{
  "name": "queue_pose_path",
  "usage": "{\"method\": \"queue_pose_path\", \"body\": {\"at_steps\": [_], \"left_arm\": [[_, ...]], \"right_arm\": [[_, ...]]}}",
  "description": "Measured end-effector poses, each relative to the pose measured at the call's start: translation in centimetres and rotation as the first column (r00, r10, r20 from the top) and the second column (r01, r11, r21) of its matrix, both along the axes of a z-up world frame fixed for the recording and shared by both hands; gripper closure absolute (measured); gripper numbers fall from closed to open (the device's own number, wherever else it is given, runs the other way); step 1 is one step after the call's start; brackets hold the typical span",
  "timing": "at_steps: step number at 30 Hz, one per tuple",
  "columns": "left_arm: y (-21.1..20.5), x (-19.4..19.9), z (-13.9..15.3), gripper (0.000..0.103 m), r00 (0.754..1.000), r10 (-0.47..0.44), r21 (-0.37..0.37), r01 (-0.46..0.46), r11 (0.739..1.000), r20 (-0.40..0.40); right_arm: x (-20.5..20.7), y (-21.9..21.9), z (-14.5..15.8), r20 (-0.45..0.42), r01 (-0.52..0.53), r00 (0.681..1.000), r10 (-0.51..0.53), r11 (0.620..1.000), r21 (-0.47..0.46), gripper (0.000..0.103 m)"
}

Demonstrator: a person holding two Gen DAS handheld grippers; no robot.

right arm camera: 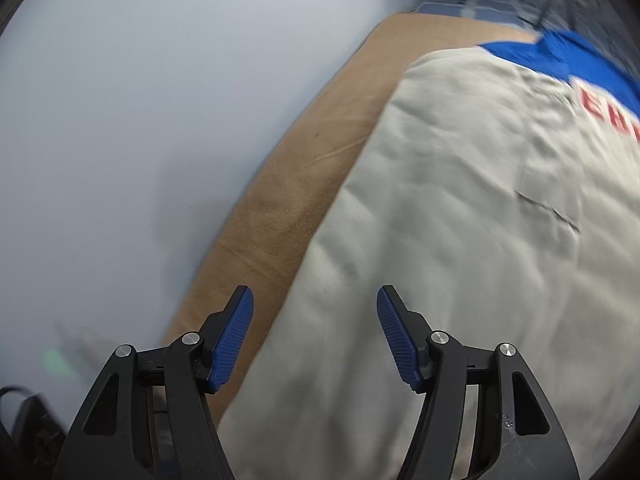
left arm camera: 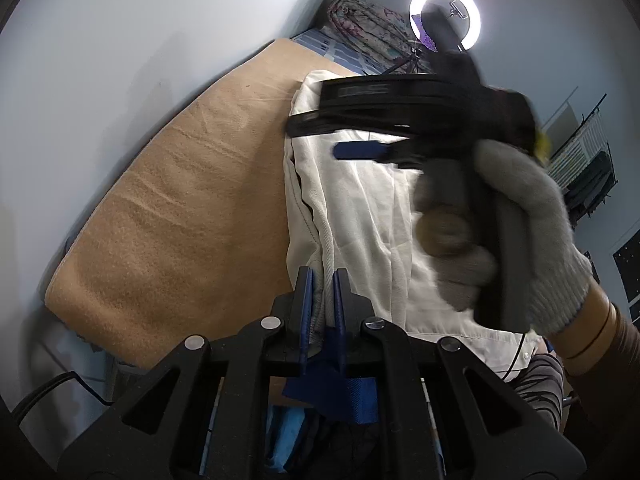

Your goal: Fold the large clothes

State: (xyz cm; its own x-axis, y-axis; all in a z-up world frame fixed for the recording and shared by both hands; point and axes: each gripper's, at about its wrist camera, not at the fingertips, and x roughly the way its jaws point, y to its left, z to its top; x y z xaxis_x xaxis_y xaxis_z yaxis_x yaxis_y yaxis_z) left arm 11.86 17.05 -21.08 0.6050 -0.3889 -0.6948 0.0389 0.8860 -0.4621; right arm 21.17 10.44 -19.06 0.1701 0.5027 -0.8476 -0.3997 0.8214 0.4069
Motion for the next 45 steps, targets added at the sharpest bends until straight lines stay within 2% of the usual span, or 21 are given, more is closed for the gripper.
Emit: {"method": "queue_pose_path", "body": {"at_steps": [5,9,11,13,14,16,22,23,26,29,33,36,39,45], "left_arm": [[-0.1,0.2,0.1,0.095,1.0,-0.004,-0.009,0.004,1.0,-0.001],[-0.7,0.7,0.2,0.095,1.0,-0.015,-0.009,0.015,1.0,0.0],[-1.1,0.8,0.4,0.095,1.0,-0.022,-0.006,0.022,1.0,0.002],[-1.3,0.8,0.6,0.095,1.0,-0.029,-0.002,0.029,1.0,0.005],[-1.6,0.7,0.7,0.095,0.999,-0.034,0.002,0.034,0.999,0.009],[-2.1,0.6,1.2,0.095,0.999,-0.046,0.014,0.046,0.999,0.021],[-4.0,0.2,2.8,0.095,0.993,-0.104,0.042,0.101,0.994,0.058],[-4.4,0.2,3.1,0.095,0.99,-0.124,0.033,0.122,0.992,0.061],[-4.5,0.1,4.2,0.095,0.982,-0.166,-0.053,0.171,0.984,0.087],[-4.2,-0.1,5.7,0.095,0.976,-0.173,-0.122,0.189,0.974,0.132],[-4.1,0.3,6.8,0.095,0.977,-0.14,-0.093,0.157,0.983,0.161],[-4.6,1.3,5.9,0.095,0.982,-0.14,-0.091,0.151,0.984,0.125],[-6.6,2.4,4.6,0.095,0.982,-0.172,-0.05,0.176,0.983,0.077],[-11.6,3.9,1.0,0.095,0.957,-0.289,0.037,0.29,0.956,-0.025]], "right_arm": [[0.1,4.4,-2.0,0.033,-0.054,0.997,0.063,0.976,-0.213,0.039],[-0.1,5.9,-2.9,0.062,-0.066,0.994,0.09,0.946,-0.316,0.04],[-0.2,6.1,-3.1,0.08,-0.07,0.991,0.103,0.936,-0.345,0.057],[0.0,6.1,-3.4,0.097,-0.068,0.989,0.115,0.918,-0.391,0.089],[-0.1,5.8,-3.4,0.1,-0.066,0.988,0.114,0.917,-0.393,0.093],[0.5,5.0,-3.3,0.088,-0.059,0.991,0.096,0.932,-0.357,0.098],[1.3,0.3,-1.2,0.066,0.017,0.998,-0.008,0.99,-0.138,0.099],[1.7,-1.2,-1.0,0.063,0.034,0.998,-0.029,0.995,-0.092,0.099],[1.8,-4.6,-0.1,0.044,0.089,0.995,-0.09,0.996,0.024,0.099],[1.5,-8.5,0.6,0.038,0.147,0.988,-0.153,0.982,0.121,0.099],[1.1,-13.3,0.4,0.02,0.226,0.972,-0.235,0.95,0.215,0.099],[0.4,-15.9,-0.2,-0.001,0.283,0.956,-0.292,0.926,0.249,0.099],[-0.7,-19.5,-1.4,-0.046,0.361,0.93,-0.364,0.887,0.287,0.099],[-2.1,-23.4,-4.1,-0.082,0.451,0.892,-0.445,0.858,0.246,0.099]]}}
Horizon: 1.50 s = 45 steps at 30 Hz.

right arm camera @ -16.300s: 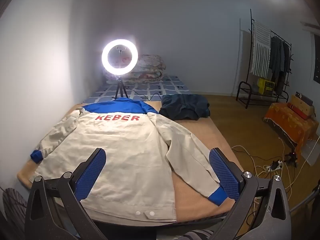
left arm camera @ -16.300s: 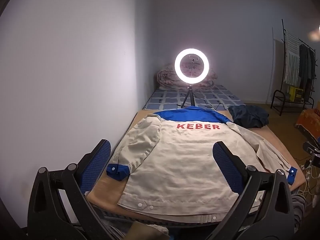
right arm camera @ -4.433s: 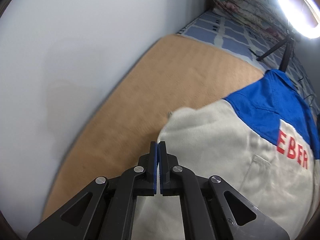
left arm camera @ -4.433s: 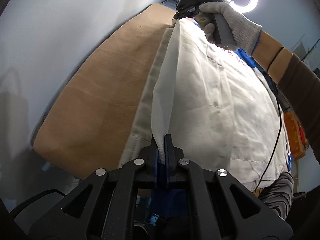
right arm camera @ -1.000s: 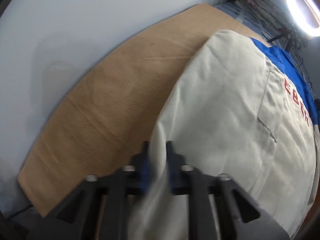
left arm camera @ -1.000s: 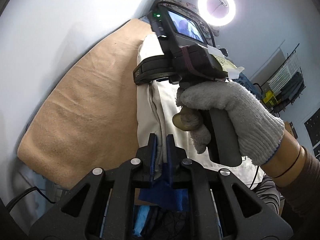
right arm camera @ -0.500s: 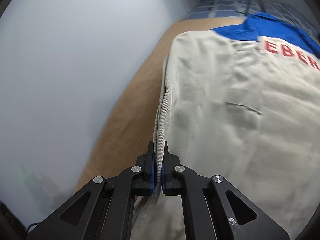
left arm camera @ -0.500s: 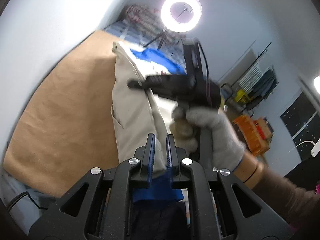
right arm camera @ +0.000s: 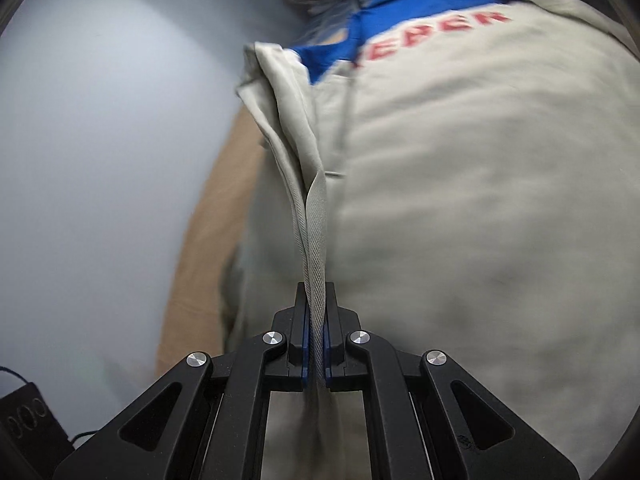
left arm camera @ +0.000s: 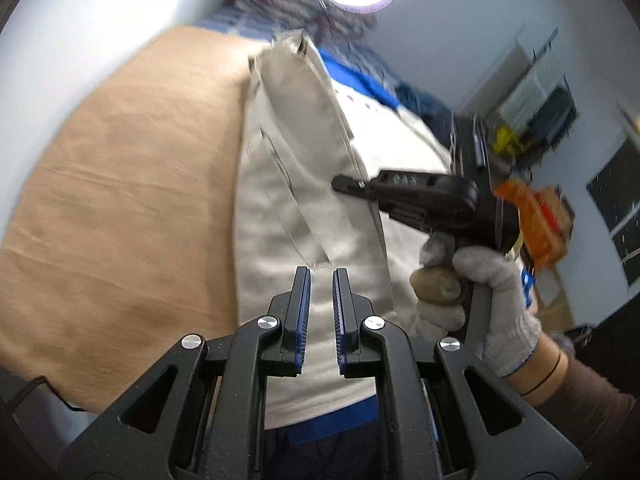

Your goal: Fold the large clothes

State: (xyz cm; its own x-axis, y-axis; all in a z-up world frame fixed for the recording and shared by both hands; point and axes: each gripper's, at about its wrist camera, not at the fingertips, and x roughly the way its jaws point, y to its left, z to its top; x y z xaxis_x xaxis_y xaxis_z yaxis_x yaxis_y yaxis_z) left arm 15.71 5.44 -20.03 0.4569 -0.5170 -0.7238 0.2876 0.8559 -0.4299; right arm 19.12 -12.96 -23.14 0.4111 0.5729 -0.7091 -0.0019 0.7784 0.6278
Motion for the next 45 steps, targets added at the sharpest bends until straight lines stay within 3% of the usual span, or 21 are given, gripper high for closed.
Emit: {"method": "queue_pose_path", "body": {"at_steps": [6,11,16,19,22,25,26,29,34,39,41,45], "left_arm": [[-3.9,0.4,-3.1,0.095,0.994,-0.093,0.12,0.099,0.988,-0.056],[-3.9,0.9,-4.3,0.095,0.992,-0.097,0.131,0.107,0.986,-0.078],[-3.4,1.2,-4.7,0.095,0.993,-0.088,0.12,0.098,0.988,-0.084],[-3.4,0.4,-3.9,0.095,0.994,-0.076,0.082,0.082,0.993,-0.075],[-3.2,0.3,-3.3,0.095,0.996,-0.07,0.063,0.074,0.995,-0.057],[-3.2,0.9,-3.8,0.095,0.996,-0.064,0.049,0.068,0.996,-0.069],[-3.2,1.2,-4.1,0.095,0.995,-0.065,0.042,0.068,0.997,-0.078],[-3.1,1.4,-4.4,0.095,0.993,-0.071,0.029,0.074,0.997,-0.09],[-3.8,1.8,-4.9,0.095,0.991,-0.091,0.033,0.095,0.995,-0.097],[-3.9,1.8,-6.4,0.095,0.986,-0.108,0.034,0.113,0.993,-0.126],[-4.2,1.7,-6.7,0.095,0.985,-0.119,0.048,0.126,0.991,-0.125],[-5.3,0.8,-6.7,0.095,0.987,-0.147,0.124,0.155,0.98,-0.07]], "right_arm": [[-0.6,-1.9,-2.9,-0.06,0.029,0.998,-0.028,0.999,0.013,0.1],[0.5,-1.2,-1.5,-0.035,-0.06,0.998,0.057,0.995,-0.076,0.097],[1.3,-3.0,2.4,0.078,-0.04,0.996,0.053,0.986,-0.162,0.096],[3.1,-3.8,4.7,0.166,-0.027,0.985,0.051,0.989,-0.145,0.096],[6.3,-2.8,6.4,0.238,-0.053,0.967,0.092,0.985,-0.165,0.096],[10.3,-0.1,7.0,0.282,-0.094,0.945,0.166,0.963,-0.252,0.096],[9.5,0.1,7.2,0.285,-0.101,0.942,0.178,0.959,-0.264,0.096],[13.2,2.1,6.0,0.281,-0.125,0.937,0.207,0.951,-0.281,0.096],[18.1,2.9,3.0,0.224,-0.109,0.957,0.186,0.943,-0.315,0.096],[20.6,1.2,-0.6,0.137,-0.079,0.98,0.145,0.912,-0.402,0.097],[21.0,0.6,-2.2,0.098,-0.088,0.985,0.143,0.901,-0.426,0.101],[20.6,0.8,-2.8,0.131,-0.082,0.98,0.152,0.898,-0.432,0.101]]}}
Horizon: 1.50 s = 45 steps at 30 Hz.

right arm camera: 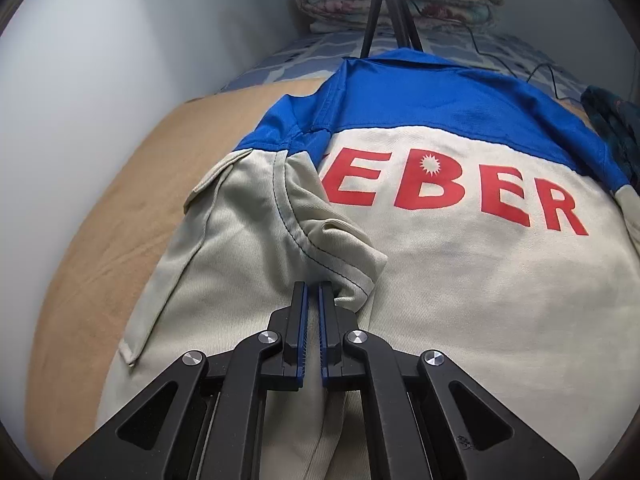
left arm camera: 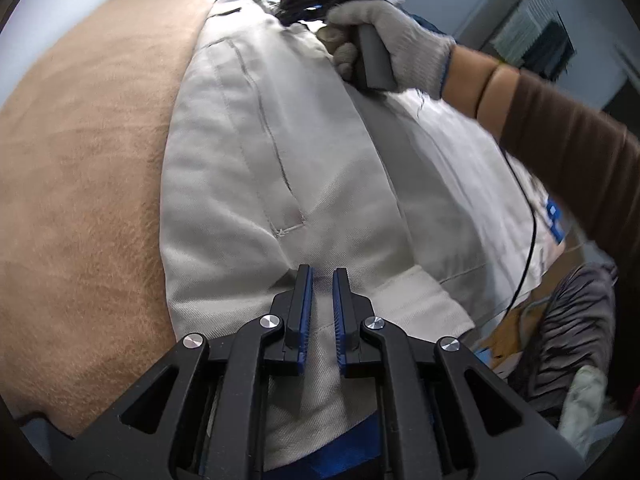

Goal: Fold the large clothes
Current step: 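Open both tools and move them to the other sleeve with blue cuff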

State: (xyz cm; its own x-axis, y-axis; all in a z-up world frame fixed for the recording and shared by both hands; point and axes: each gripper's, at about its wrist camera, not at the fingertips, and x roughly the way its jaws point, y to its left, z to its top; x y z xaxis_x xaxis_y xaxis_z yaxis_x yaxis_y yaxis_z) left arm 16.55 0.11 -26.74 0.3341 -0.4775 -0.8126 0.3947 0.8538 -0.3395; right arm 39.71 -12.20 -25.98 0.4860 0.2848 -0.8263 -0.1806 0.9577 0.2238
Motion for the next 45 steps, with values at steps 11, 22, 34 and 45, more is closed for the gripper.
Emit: {"method": "queue_pose_path", "body": {"at_steps": [11,22,34,45], "left_arm": [[3.2,-1.6,3.7,0.095,0.997,0.061,-0.148,-0.052,0.988,0.056],[-0.6,-6.0,0.8,0.095,0.997,-0.08,-0.014,0.081,0.997,0.013],[-5.3,-6.6,6.4,0.07,0.977,-0.154,0.01,0.155,0.988,0.144],[-11.8,-2.0,10.7,0.068,0.962,-0.212,-0.106,0.233,0.967,0.174]], "right_arm": [[-7.7,-2.9,8.2,0.057,-0.02,0.998,0.014,0.994,0.107,0.096],[-23.7,-11.6,14.1,0.133,-0.021,0.991,0.009,0.996,0.087,0.096],[-30.8,-22.1,14.7,0.116,0.168,0.977,-0.177,0.982,0.082,0.054],[-35.5,-33.5,14.3,0.118,0.394,0.912,-0.392,0.919,0.009,0.05]]}}
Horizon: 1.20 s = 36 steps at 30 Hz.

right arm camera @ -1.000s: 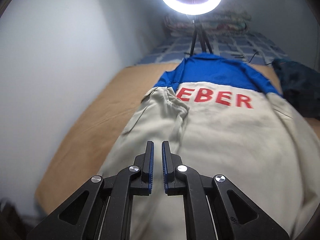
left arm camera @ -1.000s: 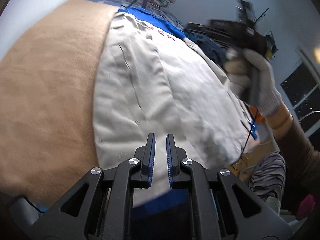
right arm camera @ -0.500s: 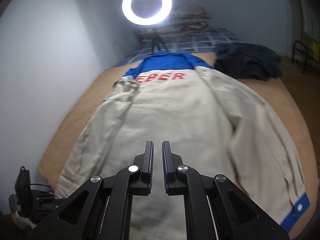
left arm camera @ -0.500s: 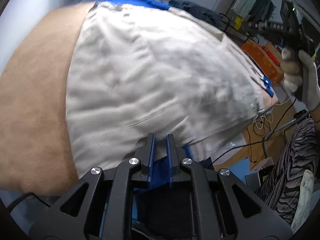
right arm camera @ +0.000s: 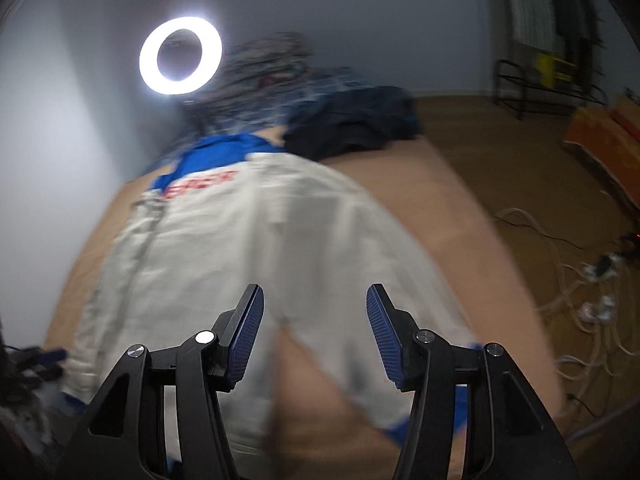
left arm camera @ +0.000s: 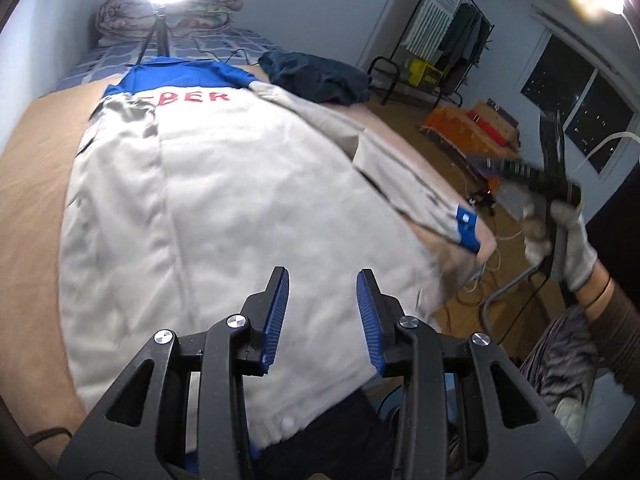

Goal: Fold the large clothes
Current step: 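Open both tools and move them to the other sleeve with blue cuff, then grasp the blue cuff with the right tool and fold the sleeve over the back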

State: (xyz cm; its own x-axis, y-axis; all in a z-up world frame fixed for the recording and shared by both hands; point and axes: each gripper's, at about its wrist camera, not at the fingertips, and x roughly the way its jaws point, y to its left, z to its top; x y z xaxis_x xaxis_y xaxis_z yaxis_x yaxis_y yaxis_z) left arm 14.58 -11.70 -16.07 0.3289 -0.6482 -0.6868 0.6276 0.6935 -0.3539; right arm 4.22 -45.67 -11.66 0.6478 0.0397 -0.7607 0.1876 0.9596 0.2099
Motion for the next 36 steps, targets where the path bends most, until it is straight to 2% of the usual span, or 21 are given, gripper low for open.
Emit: {"method": "queue_pose_path", "body": {"at_steps": [4,9,14,17,19,24,25,26,27,28,32,36], "left_arm": [[-0.9,2.3,0.3,0.068,1.0,-0.001,-0.017,0.001,1.0,-0.01],[-0.4,4.1,-2.1,0.068,0.996,0.039,-0.032,-0.042,0.999,-0.078],[0.2,5.1,-4.7,0.068,0.988,0.079,0.003,-0.079,0.997,-0.13],[0.8,5.2,-4.9,0.068,0.987,0.096,0.008,-0.096,0.995,-0.127],[1.2,5.2,-4.9,0.068,0.987,0.107,0.008,-0.107,0.994,-0.124],[1.7,5.2,-5.3,0.068,0.984,0.122,0.016,-0.121,0.993,-0.127],[1.6,5.1,-5.3,0.068,0.985,0.121,0.02,-0.12,0.993,-0.126],[1.5,5.1,-5.4,0.068,0.985,0.12,0.022,-0.118,0.993,-0.127],[1.4,5.1,-5.4,0.068,0.985,0.118,0.022,-0.116,0.993,-0.127],[1.3,5.1,-5.4,0.068,0.985,0.115,0.022,-0.113,0.993,-0.127],[0.8,4.8,-5.1,0.068,0.989,0.1,0.02,-0.098,0.995,-0.113],[0.6,4.7,-4.9,0.068,0.991,0.091,0.018,-0.09,0.996,-0.103]], "right_arm": [[-1.4,-5.3,-2.0,-0.047,0.107,0.993,-0.105,0.992,0.06,0.05],[-2.7,-10.2,-5.9,-0.128,0.212,0.972,-0.197,0.97,0.116,0.05],[-2.4,-12.3,-9.1,-0.181,0.249,0.96,-0.214,0.946,0.207,0.05],[-1.3,-12.4,-10.2,-0.187,0.24,0.962,-0.197,0.94,0.244,0.05],[-0.3,-12.1,-10.7,-0.194,0.222,0.965,-0.178,0.945,0.239,0.05],[1.4,-10.9,-11.9,-0.235,0.186,0.96,-0.15,0.972,0.143,0.051],[1.5,-10.6,-11.8,-0.231,0.178,0.962,-0.144,0.975,0.135,0.066],[1.6,-10.5,-11.9,-0.235,0.169,0.963,-0.135,0.977,0.132,0.076],[1.7,-10.2,-11.9,-0.246,0.153,0.962,-0.117,0.979,0.132,0.092],[1.6,-10.0,-11.9,-0.248,0.144,0.963,-0.108,0.981,0.133,0.096],[1.2,-8.7,-10.2,-0.22,0.116,0.971,-0.091,0.988,0.102,0.099],[0.4,-6.4,-6.6,-0.153,0.071,0.987,-0.055,0.993,0.098,0.099]]}}
